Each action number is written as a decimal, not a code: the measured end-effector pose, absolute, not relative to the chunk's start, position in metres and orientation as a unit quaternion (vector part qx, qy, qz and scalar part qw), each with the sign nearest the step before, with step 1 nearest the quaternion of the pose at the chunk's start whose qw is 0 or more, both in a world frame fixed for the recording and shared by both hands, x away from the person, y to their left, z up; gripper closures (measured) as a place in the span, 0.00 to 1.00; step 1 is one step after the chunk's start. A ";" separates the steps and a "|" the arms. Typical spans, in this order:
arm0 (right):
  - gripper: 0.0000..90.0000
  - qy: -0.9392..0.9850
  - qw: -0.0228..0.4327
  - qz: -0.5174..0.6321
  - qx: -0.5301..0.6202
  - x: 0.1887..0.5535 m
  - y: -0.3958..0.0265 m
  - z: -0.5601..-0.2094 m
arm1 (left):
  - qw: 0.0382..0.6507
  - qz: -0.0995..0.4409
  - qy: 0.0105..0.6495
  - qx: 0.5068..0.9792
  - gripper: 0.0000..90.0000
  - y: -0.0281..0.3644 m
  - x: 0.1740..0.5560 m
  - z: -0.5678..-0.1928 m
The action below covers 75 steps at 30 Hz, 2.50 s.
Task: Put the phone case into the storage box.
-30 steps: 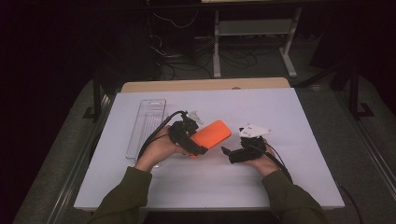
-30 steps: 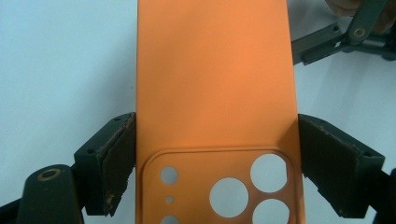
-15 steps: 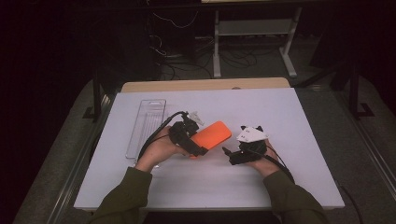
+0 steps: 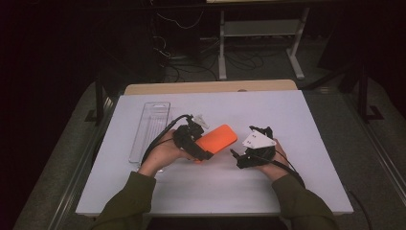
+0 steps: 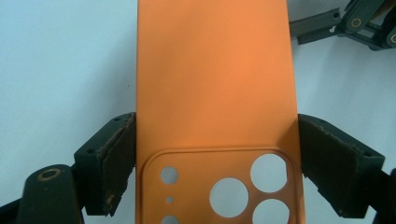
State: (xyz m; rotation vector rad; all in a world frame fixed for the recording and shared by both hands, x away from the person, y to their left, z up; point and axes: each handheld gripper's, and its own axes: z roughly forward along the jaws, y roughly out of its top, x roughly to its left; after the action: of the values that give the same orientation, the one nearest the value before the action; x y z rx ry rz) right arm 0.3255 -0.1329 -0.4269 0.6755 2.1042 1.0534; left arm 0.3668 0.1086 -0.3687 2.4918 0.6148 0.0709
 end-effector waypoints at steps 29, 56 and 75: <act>0.00 0.811 0.429 0.350 0.188 0.317 -0.130 -0.422 | 0.278 0.034 0.218 0.935 0.17 0.112 0.370 -0.365; 0.00 0.804 0.522 0.273 0.080 0.304 -0.114 -0.422 | 0.283 0.028 0.233 0.930 0.17 0.109 0.367 -0.369; 0.00 0.789 0.573 0.223 0.002 0.298 -0.106 -0.428 | 0.277 0.025 0.227 0.933 0.17 0.109 0.368 -0.370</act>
State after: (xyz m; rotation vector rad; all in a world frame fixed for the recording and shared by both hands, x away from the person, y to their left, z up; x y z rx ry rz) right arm 0.2983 -0.1056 -0.4281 0.0044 1.8484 0.5233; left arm 0.3679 0.1092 -0.3696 2.5053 0.6096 0.0663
